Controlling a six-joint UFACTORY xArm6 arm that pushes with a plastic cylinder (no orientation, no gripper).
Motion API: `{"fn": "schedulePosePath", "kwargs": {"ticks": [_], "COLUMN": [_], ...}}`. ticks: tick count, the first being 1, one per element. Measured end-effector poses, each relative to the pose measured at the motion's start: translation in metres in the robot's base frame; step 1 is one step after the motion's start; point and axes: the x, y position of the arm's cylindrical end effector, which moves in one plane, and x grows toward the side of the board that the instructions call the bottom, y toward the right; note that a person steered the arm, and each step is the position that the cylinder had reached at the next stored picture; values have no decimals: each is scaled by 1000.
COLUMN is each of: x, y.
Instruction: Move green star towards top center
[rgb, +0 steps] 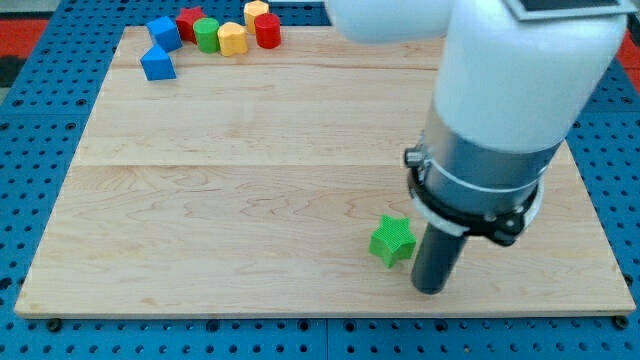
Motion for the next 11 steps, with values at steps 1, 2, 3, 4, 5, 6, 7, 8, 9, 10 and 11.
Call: {"fn": "schedulePosePath", "kwargs": {"ticks": [1, 2, 3, 4, 5, 6, 7, 8, 9, 10, 11], "x": [-18, -18, -32, -58, -91, -121, -163, -182, -193, -210, -224], "y": [7, -35, -71, -86, -86, -76, -55, -50, -50, -51, -55]}}
